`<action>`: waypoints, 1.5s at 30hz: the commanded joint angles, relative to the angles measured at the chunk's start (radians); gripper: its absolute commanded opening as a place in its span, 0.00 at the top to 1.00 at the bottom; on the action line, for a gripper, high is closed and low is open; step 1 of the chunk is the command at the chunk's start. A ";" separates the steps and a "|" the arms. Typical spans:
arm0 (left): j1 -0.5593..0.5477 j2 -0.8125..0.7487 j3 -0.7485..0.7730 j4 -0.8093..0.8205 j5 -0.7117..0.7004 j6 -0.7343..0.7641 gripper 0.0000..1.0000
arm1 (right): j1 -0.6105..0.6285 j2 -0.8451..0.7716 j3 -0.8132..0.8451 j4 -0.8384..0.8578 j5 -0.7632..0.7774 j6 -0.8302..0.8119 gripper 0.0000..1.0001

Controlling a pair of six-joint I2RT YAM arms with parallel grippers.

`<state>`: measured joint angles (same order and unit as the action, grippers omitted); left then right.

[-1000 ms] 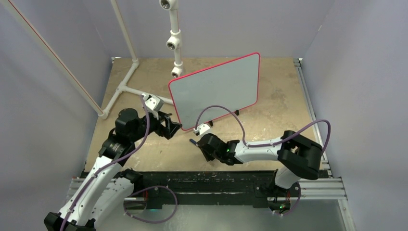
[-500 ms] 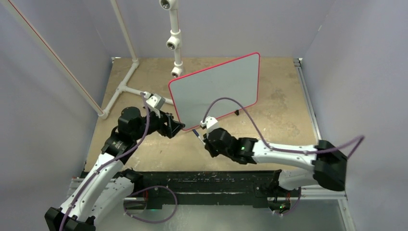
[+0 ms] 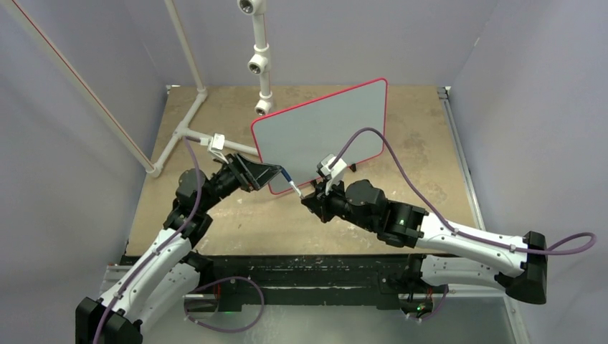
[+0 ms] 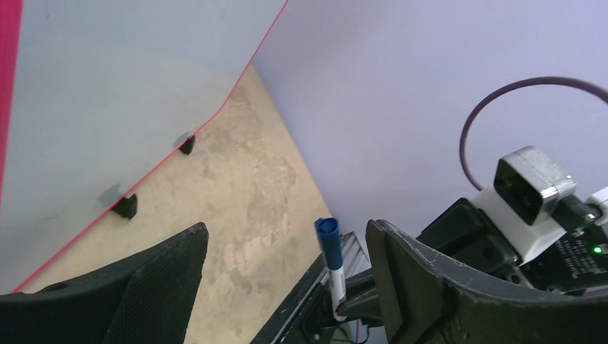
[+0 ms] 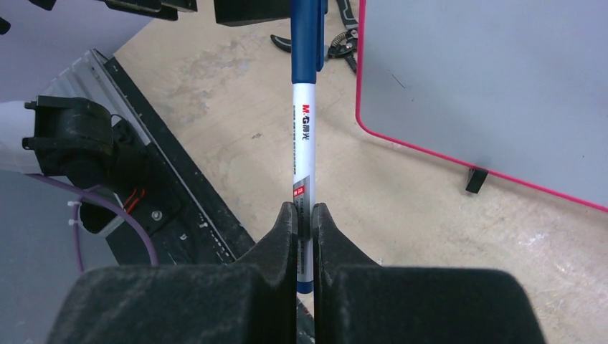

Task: Write a sentence on the whiteboard
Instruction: Pass from the right arm to the left, then pass from the left arm to the right

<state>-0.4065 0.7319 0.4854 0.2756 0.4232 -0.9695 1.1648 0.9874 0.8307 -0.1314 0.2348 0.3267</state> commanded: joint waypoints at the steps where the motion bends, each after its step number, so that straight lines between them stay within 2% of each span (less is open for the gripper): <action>1: -0.004 0.035 0.013 0.172 0.030 -0.119 0.19 | 0.006 0.013 0.066 -0.015 -0.019 -0.059 1.00; 5: -0.006 0.062 -0.004 0.189 0.043 -0.134 0.19 | 0.006 0.029 0.086 -0.019 -0.020 -0.073 1.00; 8: -0.009 0.083 -0.006 0.186 0.052 -0.141 0.25 | 0.006 0.040 0.094 -0.016 -0.024 -0.085 1.00; 13: -0.019 0.115 -0.002 0.186 0.062 -0.141 0.48 | 0.006 0.069 0.125 -0.047 -0.024 -0.101 1.00; 16: -0.026 0.127 0.002 0.187 0.070 -0.141 0.54 | 0.006 0.075 0.134 -0.046 -0.026 -0.106 1.00; 19: -0.033 0.133 0.002 0.187 0.075 -0.140 0.66 | 0.006 0.086 0.143 -0.046 -0.020 -0.107 1.00; 21: -0.036 0.129 0.001 0.189 0.075 -0.145 0.79 | 0.006 0.093 0.146 -0.046 -0.007 -0.107 1.00; 23: -0.037 0.121 -0.002 0.187 0.073 -0.154 0.99 | 0.006 0.094 0.148 -0.043 0.013 -0.101 1.00; 26: -0.038 0.091 -0.020 0.190 0.030 -0.197 1.00 | 0.006 0.084 0.140 -0.033 0.046 -0.054 1.00; 28: -0.038 0.062 -0.055 0.228 -0.015 -0.253 1.00 | 0.006 0.054 0.120 -0.008 0.040 -0.015 0.86; 30: -0.038 0.039 -0.095 0.293 -0.062 -0.326 1.00 | 0.006 0.006 0.076 0.076 0.046 0.022 0.62; 33: -0.038 0.023 -0.154 0.416 -0.123 -0.439 1.00 | 0.006 -0.094 -0.042 0.288 -0.003 0.085 0.33; 36: -0.037 0.028 -0.192 0.517 -0.152 -0.514 1.00 | 0.006 -0.174 -0.165 0.513 -0.028 0.152 0.18; 38: -0.037 0.038 -0.201 0.550 -0.162 -0.538 1.00 | 0.006 -0.194 -0.217 0.623 -0.034 0.195 0.15; 41: -0.038 0.046 -0.210 0.593 -0.177 -0.571 1.00 | 0.006 -0.178 -0.244 0.714 -0.004 0.216 0.15; 45: -0.038 0.046 -0.210 0.613 -0.182 -0.582 1.00 | 0.006 -0.111 -0.233 0.763 0.029 0.251 0.19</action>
<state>-0.4408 0.7788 0.2790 0.7677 0.2707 -1.4940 1.1694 0.8330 0.5953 0.4664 0.2237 0.5171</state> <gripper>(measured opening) 0.110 0.825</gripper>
